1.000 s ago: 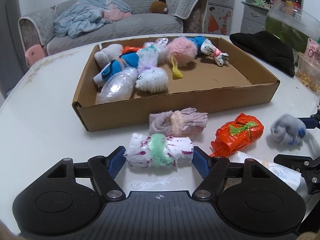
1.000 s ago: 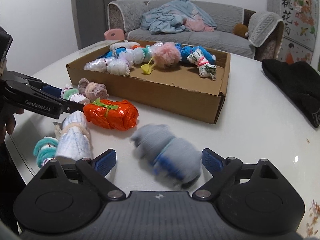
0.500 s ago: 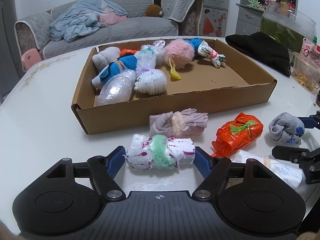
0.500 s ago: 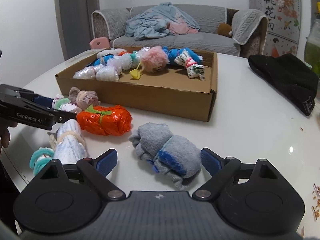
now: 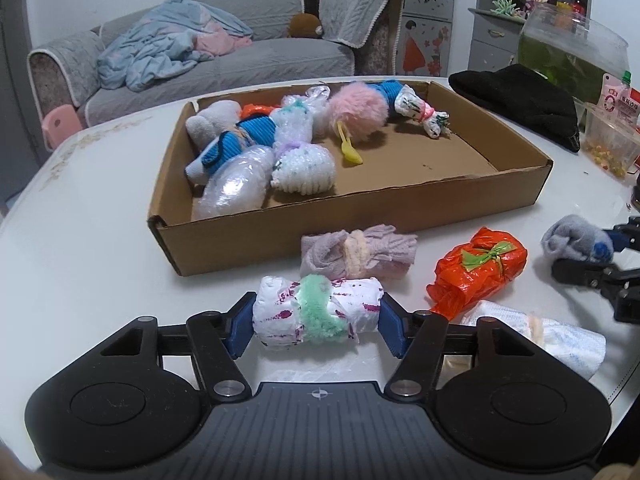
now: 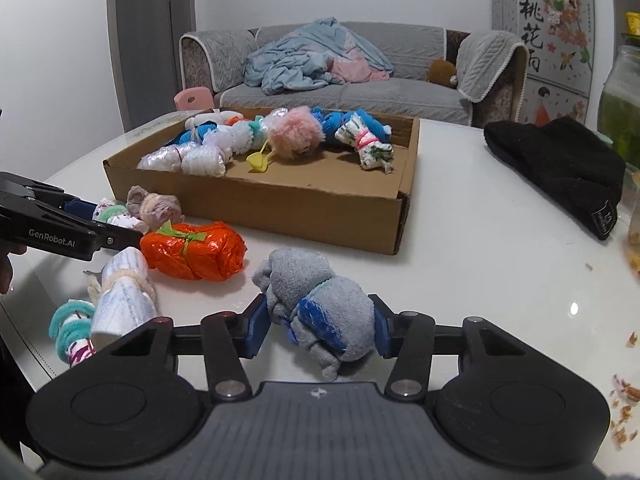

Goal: Organize objects
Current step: 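Grasp the white bundle with green tie in the left gripper while the right grasps the grey-blue sock, then carry both held bundles into the box and open both grippers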

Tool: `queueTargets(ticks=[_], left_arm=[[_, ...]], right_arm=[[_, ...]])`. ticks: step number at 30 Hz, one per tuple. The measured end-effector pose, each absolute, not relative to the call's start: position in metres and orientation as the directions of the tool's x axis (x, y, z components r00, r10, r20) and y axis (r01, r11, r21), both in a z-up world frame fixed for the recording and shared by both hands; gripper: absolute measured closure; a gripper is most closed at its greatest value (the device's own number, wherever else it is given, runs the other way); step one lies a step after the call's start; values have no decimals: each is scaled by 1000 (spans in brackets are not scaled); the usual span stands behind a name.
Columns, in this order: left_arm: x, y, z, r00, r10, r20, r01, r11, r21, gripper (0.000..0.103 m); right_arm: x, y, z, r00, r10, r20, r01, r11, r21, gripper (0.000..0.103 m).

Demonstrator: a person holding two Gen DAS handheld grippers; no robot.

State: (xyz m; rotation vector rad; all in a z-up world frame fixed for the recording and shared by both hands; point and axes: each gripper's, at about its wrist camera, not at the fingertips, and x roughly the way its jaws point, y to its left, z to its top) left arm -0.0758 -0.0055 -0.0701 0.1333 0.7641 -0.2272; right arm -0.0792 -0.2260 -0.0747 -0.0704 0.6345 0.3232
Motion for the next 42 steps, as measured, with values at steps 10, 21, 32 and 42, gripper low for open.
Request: queueTargets(ticks=[10, 21, 32, 42], left_arm=[[-72, 15, -21, 727, -144, -671, 231, 972, 42, 35], [-11, -1, 63, 788, -154, -597, 248, 966, 79, 35], [50, -50, 90, 753, -227, -618, 326, 944, 51, 35], [72, -79, 51, 690, -256, -676, 383, 923, 41, 35]], right_arm=[[-70, -245, -29, 788, 270, -553, -338, 941, -23, 56], [-16, -251, 41, 816, 328, -476, -397, 916, -50, 56], [38, -239, 70, 792, 377, -481, -456, 889, -53, 56], [74, -234, 46, 732, 380, -566, -478, 878, -28, 56]])
